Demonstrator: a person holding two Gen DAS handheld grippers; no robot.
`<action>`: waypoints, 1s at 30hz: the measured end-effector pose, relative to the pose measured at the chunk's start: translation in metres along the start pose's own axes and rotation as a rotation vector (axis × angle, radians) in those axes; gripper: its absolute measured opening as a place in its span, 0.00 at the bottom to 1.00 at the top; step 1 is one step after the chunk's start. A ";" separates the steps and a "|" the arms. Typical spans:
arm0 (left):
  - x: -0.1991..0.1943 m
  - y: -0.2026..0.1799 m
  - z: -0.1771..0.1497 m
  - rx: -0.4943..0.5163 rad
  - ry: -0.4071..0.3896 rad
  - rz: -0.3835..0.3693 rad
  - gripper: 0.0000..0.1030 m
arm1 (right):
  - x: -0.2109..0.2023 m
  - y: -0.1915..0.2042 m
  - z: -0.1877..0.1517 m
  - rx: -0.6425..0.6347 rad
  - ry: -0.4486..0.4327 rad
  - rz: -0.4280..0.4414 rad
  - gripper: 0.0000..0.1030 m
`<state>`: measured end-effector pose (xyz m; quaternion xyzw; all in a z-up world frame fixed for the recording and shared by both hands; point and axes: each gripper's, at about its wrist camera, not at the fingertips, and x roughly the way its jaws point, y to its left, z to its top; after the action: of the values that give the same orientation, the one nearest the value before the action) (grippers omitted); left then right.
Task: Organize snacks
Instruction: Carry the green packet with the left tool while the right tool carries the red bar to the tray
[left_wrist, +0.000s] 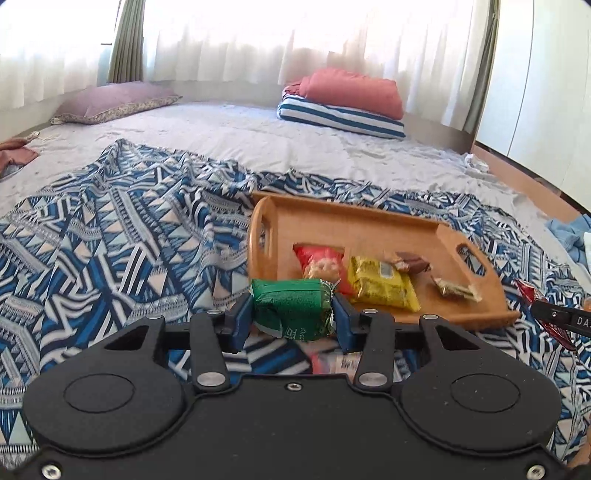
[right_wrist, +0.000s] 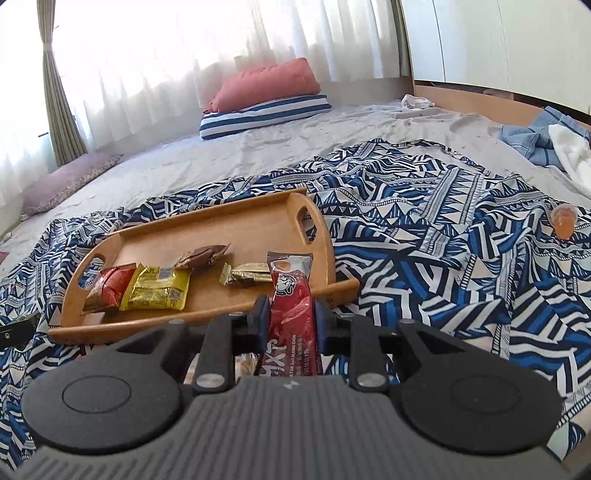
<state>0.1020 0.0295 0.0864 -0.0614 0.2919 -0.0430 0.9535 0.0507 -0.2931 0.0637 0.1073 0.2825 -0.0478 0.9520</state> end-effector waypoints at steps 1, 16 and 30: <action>0.002 -0.001 0.005 0.000 -0.004 -0.005 0.42 | 0.003 0.000 0.005 -0.009 -0.008 0.008 0.29; 0.094 -0.021 0.081 -0.099 0.069 -0.074 0.42 | 0.077 0.004 0.067 -0.124 0.003 0.066 0.29; 0.182 -0.066 0.083 -0.105 0.184 -0.080 0.42 | 0.135 0.013 0.064 -0.201 0.044 0.058 0.26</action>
<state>0.2955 -0.0495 0.0635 -0.1188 0.3775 -0.0710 0.9156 0.1987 -0.2994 0.0442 0.0204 0.3034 0.0106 0.9526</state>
